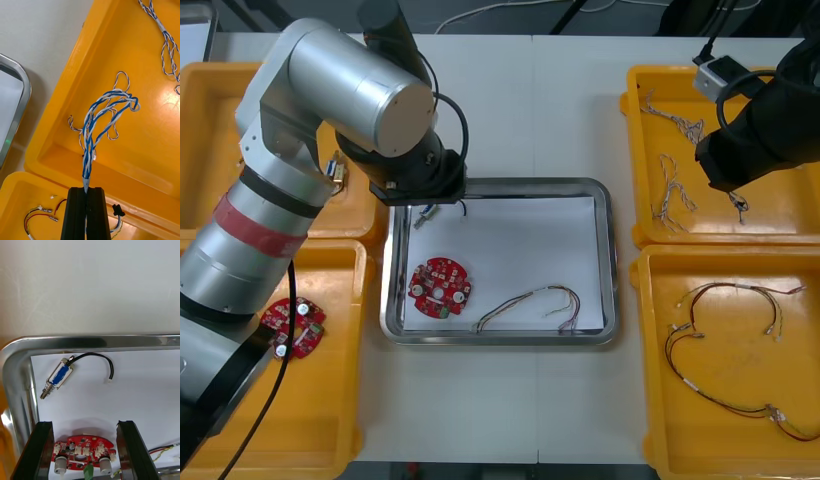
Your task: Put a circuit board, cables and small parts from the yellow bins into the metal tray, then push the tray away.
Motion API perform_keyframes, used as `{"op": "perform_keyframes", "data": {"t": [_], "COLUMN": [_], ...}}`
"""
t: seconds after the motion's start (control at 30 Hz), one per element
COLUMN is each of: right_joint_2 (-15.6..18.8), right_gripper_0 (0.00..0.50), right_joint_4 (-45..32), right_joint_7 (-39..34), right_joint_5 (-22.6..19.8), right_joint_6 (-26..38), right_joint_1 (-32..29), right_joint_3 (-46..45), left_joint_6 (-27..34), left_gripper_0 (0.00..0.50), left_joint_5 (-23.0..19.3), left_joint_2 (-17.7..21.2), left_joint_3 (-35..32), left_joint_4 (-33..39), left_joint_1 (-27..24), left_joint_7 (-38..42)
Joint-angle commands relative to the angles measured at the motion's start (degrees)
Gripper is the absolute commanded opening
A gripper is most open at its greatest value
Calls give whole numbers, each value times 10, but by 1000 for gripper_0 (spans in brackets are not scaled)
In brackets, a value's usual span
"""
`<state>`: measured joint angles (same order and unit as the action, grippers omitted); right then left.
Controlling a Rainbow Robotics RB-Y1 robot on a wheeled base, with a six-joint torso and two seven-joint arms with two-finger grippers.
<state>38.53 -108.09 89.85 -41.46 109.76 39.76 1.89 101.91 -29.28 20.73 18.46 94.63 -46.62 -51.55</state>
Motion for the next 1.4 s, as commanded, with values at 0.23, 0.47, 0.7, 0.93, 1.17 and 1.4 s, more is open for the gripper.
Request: {"op": "perform_keyframes", "data": {"t": [0.23,0.47,0.7,0.93,1.17,1.4], "right_joint_2": [-3,-14,-41,-64,-80,-94], "right_gripper_0": [0,0,0,0,0,0], "right_joint_4": [-26,-27,-27,-26,2,52], "right_joint_7": [-16,-9,9,32,128,213], "right_joint_5": [-16,-21,-16,-5,1,-5], "right_joint_6": [2,-10,-28,-55,-109,-152], "right_joint_1": [37,70,101,125,143,164], "right_joint_3": [97,169,232,292,345,377], "left_joint_6": [81,81,81,81,81,49], "left_gripper_0": [489,500,500,500,500,500], "left_joint_5": [-20,-59,-111,-133,-88,-61], "left_joint_2": [28,83,135,164,204,212], "left_joint_3": [-57,-92,-133,-181,-209,-238], "left_joint_4": [70,84,66,57,57,49], "left_joint_1": [-60,-64,-61,-49,-10,34], "left_joint_7": [-5,-20,-68,-89,-167,-196]}}
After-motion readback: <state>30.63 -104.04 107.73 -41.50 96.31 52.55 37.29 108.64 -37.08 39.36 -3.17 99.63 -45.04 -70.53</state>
